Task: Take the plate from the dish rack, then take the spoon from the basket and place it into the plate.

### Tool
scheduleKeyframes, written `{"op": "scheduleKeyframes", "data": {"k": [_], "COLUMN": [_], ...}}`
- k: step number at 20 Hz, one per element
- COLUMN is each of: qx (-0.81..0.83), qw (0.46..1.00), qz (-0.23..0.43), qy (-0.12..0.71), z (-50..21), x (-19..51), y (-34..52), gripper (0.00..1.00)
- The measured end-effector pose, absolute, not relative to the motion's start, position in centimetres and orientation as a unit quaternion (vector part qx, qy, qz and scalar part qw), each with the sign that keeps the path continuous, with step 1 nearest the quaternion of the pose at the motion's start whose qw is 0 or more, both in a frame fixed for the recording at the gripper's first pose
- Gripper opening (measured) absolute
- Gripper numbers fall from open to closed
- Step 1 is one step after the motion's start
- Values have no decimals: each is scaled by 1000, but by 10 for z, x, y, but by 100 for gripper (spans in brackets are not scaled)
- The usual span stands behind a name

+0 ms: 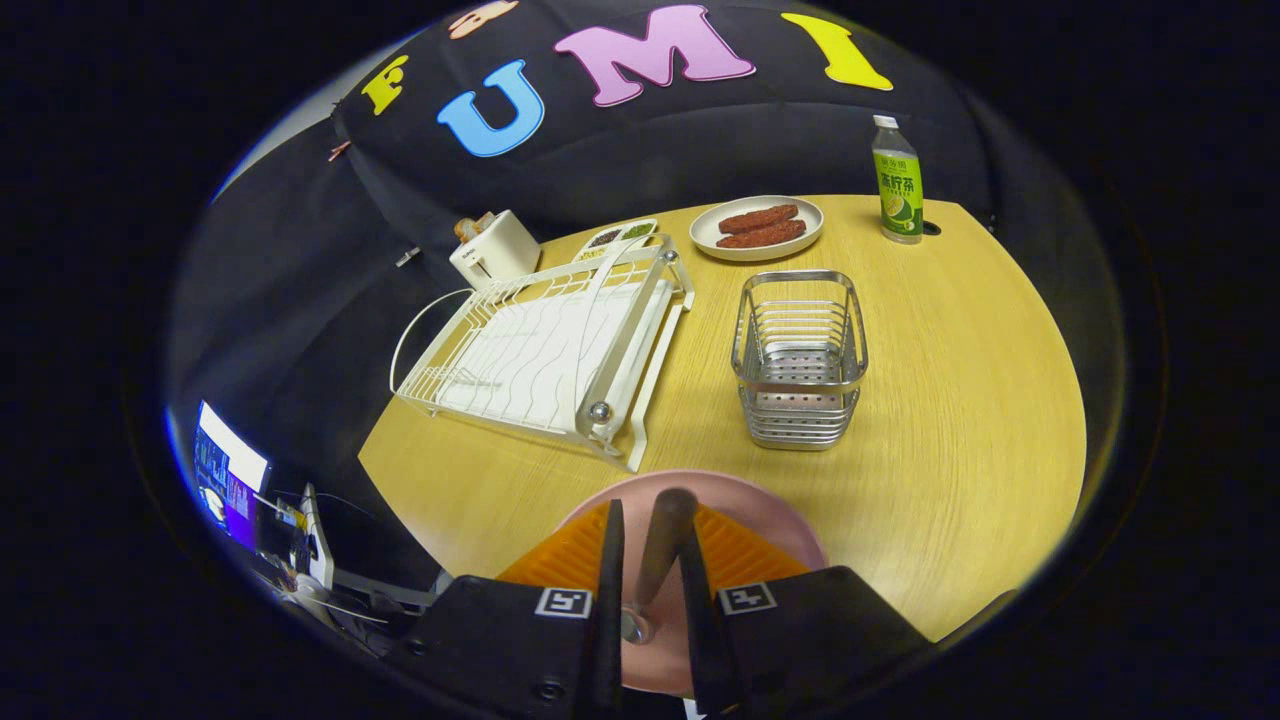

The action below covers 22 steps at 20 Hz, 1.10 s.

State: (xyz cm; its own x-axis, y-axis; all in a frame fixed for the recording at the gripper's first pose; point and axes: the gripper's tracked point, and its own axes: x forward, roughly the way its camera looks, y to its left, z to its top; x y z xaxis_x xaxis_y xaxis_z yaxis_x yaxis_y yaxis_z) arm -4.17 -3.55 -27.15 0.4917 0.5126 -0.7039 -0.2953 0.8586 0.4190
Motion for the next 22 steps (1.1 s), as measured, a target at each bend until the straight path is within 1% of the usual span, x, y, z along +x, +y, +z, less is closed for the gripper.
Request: {"op": "scheduleKeyframes", "data": {"k": [2, 3, 6, 9, 13, 17, 22], "qx": [118, 116, 101, 71, 45, 46, 51], "qw": [853, 853, 861, 886, 931, 966, 987], "qz": [235, 235, 229, 220, 195, 138, 75], "qy": [450, 451, 442, 403, 304, 214, 129], "z": [-272, -272, -265, -238, -165, -84, -20], "x": [-44, -44, -45, -39, -22, -8, 3], "y": [-37, -37, -44, -54, -65, -76, -83], "gripper": [36, 44, 100, 99, 98, 98, 98]}}
